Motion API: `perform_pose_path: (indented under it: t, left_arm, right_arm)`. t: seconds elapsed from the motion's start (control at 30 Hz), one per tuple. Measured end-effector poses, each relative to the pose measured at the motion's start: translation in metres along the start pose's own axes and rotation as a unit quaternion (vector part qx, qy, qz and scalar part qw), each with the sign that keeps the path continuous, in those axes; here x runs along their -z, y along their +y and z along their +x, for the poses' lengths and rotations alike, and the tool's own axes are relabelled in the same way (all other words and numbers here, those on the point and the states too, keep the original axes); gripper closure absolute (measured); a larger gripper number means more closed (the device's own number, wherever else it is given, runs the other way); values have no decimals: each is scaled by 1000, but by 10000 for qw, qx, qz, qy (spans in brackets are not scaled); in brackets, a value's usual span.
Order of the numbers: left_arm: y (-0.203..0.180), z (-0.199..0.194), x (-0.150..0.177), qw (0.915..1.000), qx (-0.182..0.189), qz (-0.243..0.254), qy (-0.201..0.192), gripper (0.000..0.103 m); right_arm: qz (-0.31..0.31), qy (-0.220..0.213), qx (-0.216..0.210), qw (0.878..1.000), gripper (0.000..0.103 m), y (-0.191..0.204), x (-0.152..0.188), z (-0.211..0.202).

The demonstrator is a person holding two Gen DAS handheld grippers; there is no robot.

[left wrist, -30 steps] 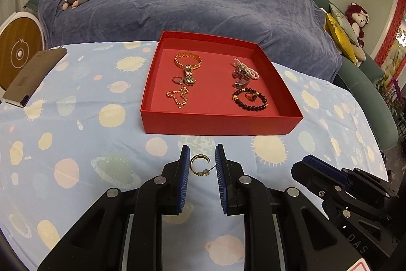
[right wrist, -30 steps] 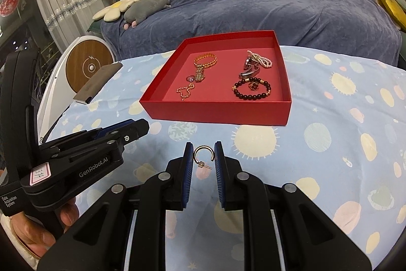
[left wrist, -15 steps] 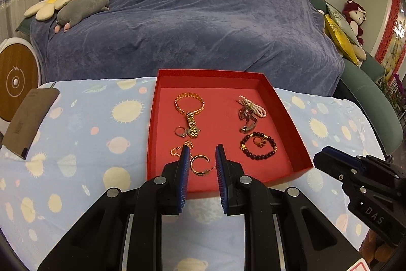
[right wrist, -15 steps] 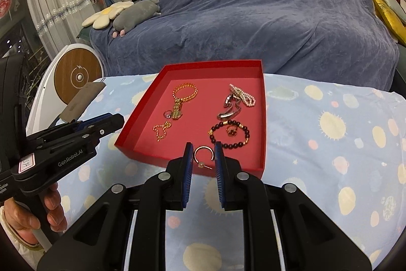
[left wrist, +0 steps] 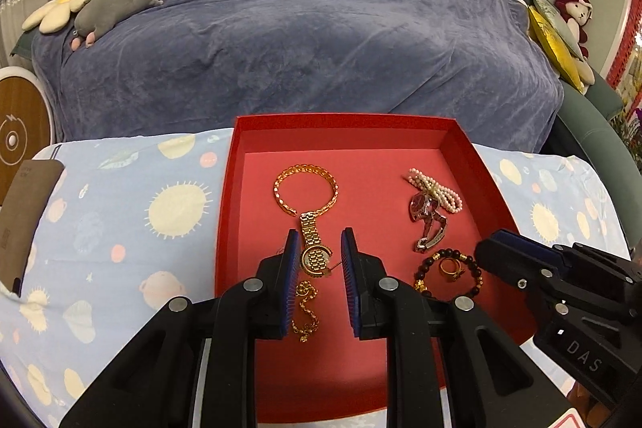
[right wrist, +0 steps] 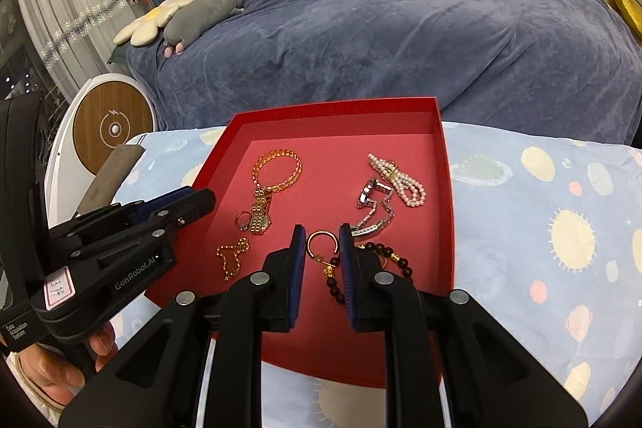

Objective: Organize jewelry
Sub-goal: 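Carry both hoop earrings into the red box and open both tools, then withdraw both open tools from the red box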

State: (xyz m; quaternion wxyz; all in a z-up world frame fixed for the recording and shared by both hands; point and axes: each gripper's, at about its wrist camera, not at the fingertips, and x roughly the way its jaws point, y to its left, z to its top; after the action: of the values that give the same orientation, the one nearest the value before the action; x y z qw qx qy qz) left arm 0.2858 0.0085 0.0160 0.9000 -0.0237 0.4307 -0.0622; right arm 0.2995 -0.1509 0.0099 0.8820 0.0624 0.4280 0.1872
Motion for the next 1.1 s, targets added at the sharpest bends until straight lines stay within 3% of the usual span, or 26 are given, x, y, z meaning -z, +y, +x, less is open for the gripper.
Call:
perform_pose_path:
  t: [0.17,0.7,0.77,0.83,1.1]
  left_arm:
    - [-7,21,-1,9995,243,74,186,85]
    - [-15,46,2,9985,361,90,401,83]
    - [-14,46,1,9986,314,54,411,72]
    - [-12,43,0,9992,251,-38,322,46]
    - [-9,23,-3,9998,104,-77,139,45]
  right_arm:
    - [8,58,-57,10000,87,2,-5,17]
    - [343,245,41,9991,85,-17,-29,65]
    - [370,230,12,9990,85,-17,-30,64]
    - [357,191,31,9992,84,-18,-30,60]
    - [245,-64,93,9996,75,-11,-30,21]
